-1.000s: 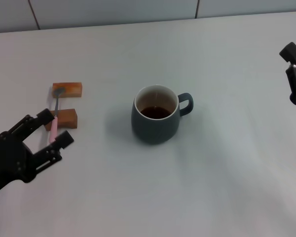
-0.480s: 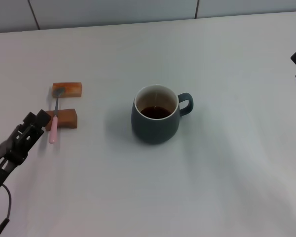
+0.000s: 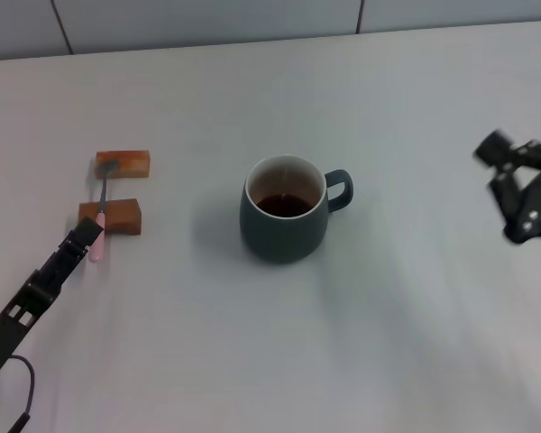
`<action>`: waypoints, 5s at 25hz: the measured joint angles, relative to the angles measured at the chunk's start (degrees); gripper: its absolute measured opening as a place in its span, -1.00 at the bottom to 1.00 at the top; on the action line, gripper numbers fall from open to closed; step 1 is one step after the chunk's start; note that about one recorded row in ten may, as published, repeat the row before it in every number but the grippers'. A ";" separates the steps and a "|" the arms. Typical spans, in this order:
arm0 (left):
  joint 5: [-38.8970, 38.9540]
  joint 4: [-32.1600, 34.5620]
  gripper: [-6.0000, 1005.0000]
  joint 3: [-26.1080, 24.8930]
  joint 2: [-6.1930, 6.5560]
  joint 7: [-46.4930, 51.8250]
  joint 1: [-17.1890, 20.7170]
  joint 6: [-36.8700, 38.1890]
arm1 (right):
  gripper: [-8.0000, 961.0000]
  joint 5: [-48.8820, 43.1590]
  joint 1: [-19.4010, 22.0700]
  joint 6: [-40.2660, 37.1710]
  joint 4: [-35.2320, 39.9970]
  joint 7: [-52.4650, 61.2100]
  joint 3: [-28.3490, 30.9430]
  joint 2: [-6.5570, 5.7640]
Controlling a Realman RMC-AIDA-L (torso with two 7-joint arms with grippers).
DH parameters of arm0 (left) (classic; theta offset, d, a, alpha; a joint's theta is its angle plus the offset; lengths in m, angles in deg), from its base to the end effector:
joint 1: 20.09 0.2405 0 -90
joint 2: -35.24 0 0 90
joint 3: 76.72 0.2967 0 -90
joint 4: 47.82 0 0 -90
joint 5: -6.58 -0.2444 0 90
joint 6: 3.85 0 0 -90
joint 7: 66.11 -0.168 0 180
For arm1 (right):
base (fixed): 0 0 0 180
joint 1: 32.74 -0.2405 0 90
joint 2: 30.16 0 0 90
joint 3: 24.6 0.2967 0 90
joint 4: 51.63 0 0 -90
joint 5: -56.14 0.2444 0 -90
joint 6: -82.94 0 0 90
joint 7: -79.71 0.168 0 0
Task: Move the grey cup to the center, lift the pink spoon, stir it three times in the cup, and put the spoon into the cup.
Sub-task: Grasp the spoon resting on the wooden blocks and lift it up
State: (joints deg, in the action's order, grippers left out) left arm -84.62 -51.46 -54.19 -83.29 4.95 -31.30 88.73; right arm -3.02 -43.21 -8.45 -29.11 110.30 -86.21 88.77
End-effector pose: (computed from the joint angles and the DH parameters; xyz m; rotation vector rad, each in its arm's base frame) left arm -0.3923 0.2285 -0.0855 -1.7010 -1.4477 -1.4480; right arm 0.3566 0.2891 -0.0341 -2.0754 0.1779 0.9945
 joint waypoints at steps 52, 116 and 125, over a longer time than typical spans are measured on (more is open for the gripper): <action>0.16 -3.92 0.65 -0.47 -0.29 9.22 -0.77 -9.33 | 0.69 -19.95 1.68 5.63 15.48 21.79 -0.04 0.25; 0.13 -8.24 0.65 -7.91 -0.50 13.91 -4.71 -17.07 | 0.69 -21.44 1.77 5.43 15.80 23.37 -0.06 0.17; 0.04 -8.31 0.60 -8.38 -0.48 14.44 -4.81 -18.04 | 0.69 -21.96 1.73 5.45 15.75 23.61 -0.08 0.16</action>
State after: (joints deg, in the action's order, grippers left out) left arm -84.58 -59.77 -62.57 -83.77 19.40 -36.11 70.69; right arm -24.97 -41.47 -3.00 -13.36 133.91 -86.30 88.93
